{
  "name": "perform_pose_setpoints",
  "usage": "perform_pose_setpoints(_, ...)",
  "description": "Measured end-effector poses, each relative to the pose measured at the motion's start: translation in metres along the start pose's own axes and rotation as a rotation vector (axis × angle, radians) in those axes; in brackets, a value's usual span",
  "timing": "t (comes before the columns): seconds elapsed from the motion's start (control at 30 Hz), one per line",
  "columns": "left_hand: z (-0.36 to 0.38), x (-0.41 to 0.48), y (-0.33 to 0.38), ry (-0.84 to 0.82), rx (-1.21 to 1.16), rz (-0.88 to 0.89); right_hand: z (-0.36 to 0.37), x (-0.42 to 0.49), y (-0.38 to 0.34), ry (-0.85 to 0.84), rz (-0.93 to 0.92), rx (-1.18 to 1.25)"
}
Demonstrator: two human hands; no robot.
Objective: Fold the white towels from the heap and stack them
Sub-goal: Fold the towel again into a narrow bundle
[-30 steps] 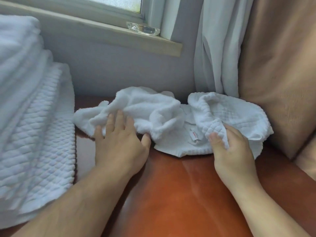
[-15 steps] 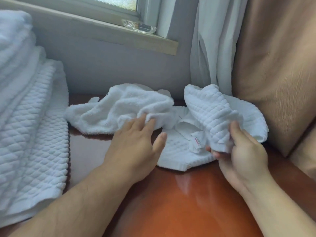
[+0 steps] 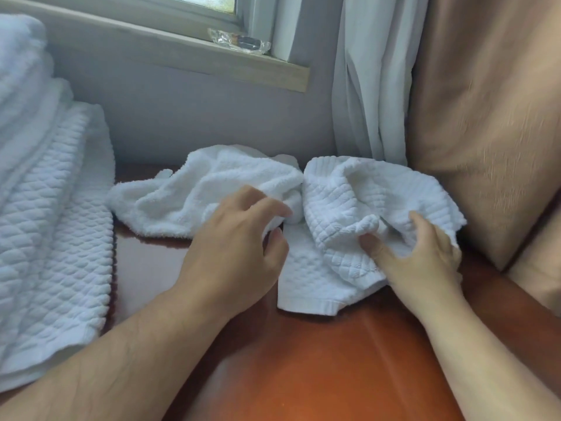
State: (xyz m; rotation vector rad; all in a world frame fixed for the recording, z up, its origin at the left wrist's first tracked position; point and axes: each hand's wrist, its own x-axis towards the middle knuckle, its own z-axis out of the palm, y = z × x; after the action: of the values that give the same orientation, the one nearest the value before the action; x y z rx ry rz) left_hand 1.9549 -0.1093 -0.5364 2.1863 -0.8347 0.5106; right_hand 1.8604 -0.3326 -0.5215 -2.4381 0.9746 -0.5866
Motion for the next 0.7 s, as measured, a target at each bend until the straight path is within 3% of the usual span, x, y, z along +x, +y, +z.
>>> perform_pose_setpoints(0.1, 0.005, -0.006, 0.004, -0.157, -0.09, -0.027, 0.003, 0.001, 0.001, -0.038, 0.021, -0.021)
perform_pose_setpoints(0.3, 0.009, -0.008, -0.001, -0.294, -0.07, -0.079, 0.005, 0.004, 0.002, 0.002, -0.032, -0.11)
perform_pose_setpoints(0.5, 0.006, -0.003, -0.002, -0.284, -0.224, -0.131, 0.0, 0.003, 0.003, 0.097, -0.171, 0.084)
perform_pose_setpoints(0.6, 0.005, -0.001, -0.005, -0.304, -0.269, -0.143, 0.001, -0.005, -0.003, 0.08, -0.282, 0.066)
perform_pose_setpoints(0.7, 0.007, -0.001, -0.003, -0.308, -0.266, -0.151, 0.002, -0.008, -0.007, 0.042, -0.361, 0.236)
